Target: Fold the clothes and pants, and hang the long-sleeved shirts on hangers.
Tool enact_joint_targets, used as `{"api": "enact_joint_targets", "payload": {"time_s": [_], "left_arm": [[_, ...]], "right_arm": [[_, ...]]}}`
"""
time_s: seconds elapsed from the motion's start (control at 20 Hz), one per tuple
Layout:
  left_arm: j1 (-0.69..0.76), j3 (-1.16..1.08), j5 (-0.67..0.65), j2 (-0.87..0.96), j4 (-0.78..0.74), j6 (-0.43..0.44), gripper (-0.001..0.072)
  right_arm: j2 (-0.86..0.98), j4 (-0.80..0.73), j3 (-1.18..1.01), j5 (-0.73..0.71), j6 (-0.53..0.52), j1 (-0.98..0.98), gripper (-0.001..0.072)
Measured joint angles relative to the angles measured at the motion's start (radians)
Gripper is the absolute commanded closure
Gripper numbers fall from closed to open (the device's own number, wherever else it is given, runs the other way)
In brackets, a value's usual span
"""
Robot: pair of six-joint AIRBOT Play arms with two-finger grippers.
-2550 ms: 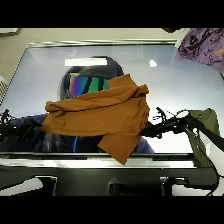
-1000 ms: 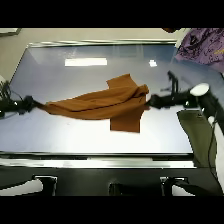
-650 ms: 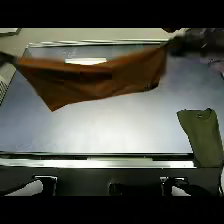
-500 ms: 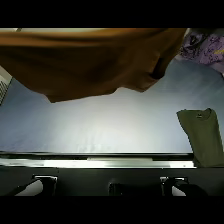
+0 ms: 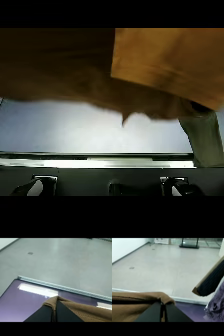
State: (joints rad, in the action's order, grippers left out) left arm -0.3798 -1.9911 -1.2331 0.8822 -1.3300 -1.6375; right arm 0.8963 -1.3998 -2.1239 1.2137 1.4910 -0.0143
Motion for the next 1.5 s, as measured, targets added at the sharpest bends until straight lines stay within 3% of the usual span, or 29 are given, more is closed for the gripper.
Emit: {"api": "enact_joint_targets", "payload": {"time_s": [0.35, 0.6, 0.8, 1.0, 1.2, 1.5], "left_arm": [[0.001, 0.281, 0.016, 0.129, 0.029, 0.045, 0.0692], [0.029, 0.479, 0.205, 0.395, 0.042, 0.110, 0.0692], [0.079, 0.514, 0.385, 0.640, 0.041, 0.151, 0.0692], [0.104, 0.499, 0.474, 0.803, 0.043, 0.163, 0.0692], [0.111, 0.494, 0.434, 0.856, 0.042, 0.164, 0.0692], [0.113, 0.493, 0.223, 0.879, 0.013, 0.114, 0.0692]], "right_arm": [[0.223, 0.053, 0.197, 0.047, 0.134, -0.003, 0.0685], [0.514, 0.104, 0.301, -0.007, 0.164, -0.006, 0.0685], [0.756, 0.101, 0.322, -0.135, 0.171, -0.036, 0.0686], [0.922, 0.039, 0.327, -0.245, 0.205, -0.065, 0.0686], [0.977, -0.034, 0.328, -0.241, 0.224, -0.073, 0.0685], [0.998, -0.081, 0.328, -0.100, 0.230, -0.076, 0.0685]]}}
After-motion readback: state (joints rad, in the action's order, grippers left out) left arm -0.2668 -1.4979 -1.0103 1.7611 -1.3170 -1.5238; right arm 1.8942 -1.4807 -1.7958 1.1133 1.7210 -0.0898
